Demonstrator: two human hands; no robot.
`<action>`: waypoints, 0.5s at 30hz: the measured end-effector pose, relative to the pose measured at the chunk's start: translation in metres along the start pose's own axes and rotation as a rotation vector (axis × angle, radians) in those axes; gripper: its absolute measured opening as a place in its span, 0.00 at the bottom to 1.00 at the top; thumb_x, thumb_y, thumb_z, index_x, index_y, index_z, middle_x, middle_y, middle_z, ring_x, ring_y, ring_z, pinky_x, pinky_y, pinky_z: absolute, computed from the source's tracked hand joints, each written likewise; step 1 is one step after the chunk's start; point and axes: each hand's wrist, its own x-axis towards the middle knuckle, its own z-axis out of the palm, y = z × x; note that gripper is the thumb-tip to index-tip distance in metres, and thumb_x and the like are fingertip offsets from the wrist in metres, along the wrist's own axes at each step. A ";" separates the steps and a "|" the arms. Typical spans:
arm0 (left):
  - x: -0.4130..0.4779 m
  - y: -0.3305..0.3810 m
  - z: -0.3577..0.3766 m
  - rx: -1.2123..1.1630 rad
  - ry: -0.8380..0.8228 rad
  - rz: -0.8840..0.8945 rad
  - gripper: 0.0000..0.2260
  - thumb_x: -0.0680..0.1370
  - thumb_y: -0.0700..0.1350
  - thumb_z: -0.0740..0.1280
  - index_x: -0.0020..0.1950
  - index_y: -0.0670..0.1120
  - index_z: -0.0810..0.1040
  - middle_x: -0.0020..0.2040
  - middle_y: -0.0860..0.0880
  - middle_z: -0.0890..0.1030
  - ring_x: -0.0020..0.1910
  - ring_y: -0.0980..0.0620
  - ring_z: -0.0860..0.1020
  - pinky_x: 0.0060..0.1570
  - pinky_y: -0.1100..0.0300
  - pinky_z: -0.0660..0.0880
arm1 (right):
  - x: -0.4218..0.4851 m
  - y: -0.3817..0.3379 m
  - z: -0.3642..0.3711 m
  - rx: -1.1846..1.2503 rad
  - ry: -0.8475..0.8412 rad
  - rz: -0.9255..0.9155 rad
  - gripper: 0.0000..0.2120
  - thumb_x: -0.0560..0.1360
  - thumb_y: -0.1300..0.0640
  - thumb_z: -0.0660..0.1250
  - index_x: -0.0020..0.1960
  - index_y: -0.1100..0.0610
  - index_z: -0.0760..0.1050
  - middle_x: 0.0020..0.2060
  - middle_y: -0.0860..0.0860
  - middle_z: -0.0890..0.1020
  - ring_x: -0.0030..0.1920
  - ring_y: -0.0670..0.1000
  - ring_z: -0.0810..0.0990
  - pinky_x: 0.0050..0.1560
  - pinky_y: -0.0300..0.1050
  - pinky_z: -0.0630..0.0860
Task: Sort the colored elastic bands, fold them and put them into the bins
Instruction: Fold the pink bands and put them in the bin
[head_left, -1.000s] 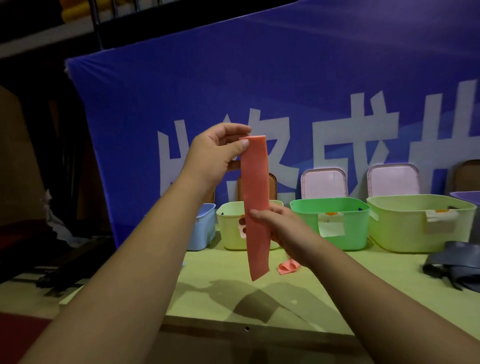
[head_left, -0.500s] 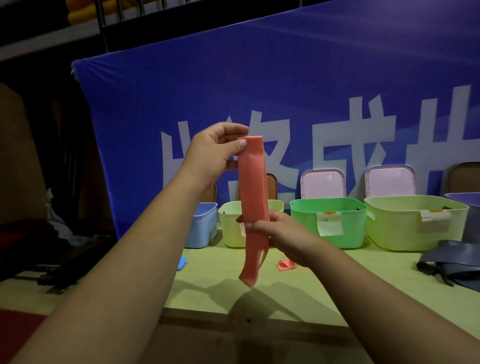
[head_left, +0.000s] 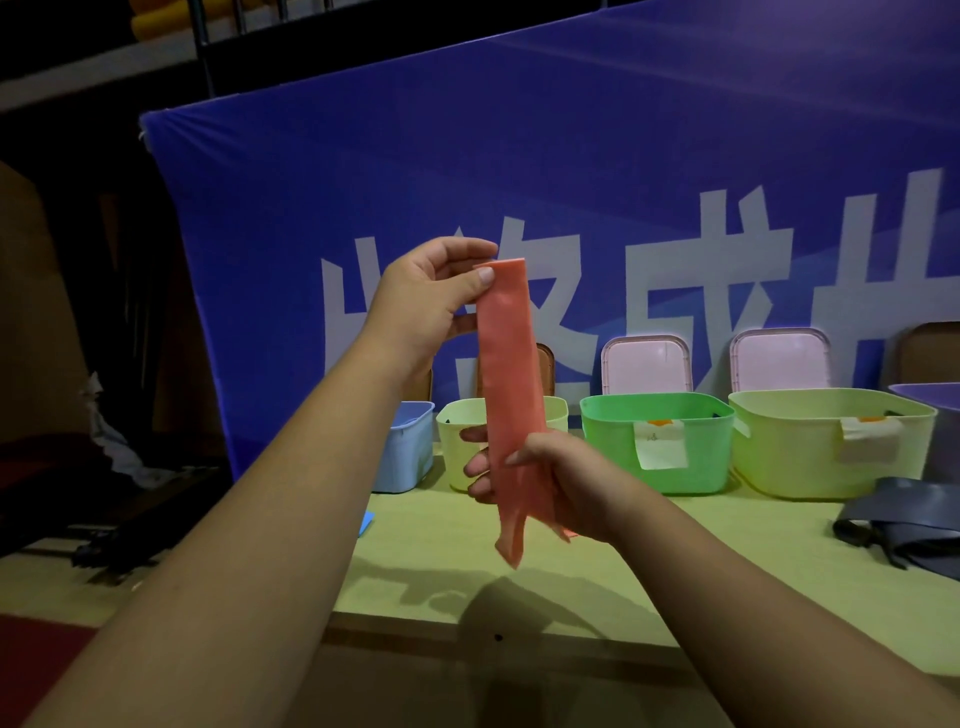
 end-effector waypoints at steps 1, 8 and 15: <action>0.000 -0.001 -0.001 -0.002 0.001 0.000 0.10 0.84 0.39 0.71 0.64 0.48 0.84 0.58 0.48 0.87 0.59 0.48 0.86 0.48 0.54 0.85 | -0.001 0.001 0.002 0.033 -0.036 0.015 0.29 0.73 0.64 0.60 0.74 0.64 0.74 0.57 0.64 0.82 0.55 0.62 0.81 0.68 0.62 0.76; 0.001 -0.009 -0.005 -0.005 0.030 -0.010 0.10 0.83 0.40 0.72 0.64 0.48 0.84 0.59 0.49 0.86 0.60 0.49 0.86 0.48 0.55 0.85 | 0.004 0.013 0.017 0.052 -0.101 -0.003 0.18 0.77 0.61 0.64 0.64 0.57 0.84 0.48 0.59 0.81 0.44 0.58 0.80 0.57 0.58 0.79; 0.001 -0.019 -0.006 0.003 0.060 -0.043 0.11 0.83 0.39 0.71 0.65 0.48 0.83 0.59 0.49 0.86 0.58 0.49 0.86 0.47 0.55 0.85 | 0.004 0.022 0.019 0.092 -0.082 0.043 0.21 0.79 0.60 0.67 0.70 0.62 0.78 0.44 0.57 0.77 0.44 0.57 0.80 0.58 0.61 0.80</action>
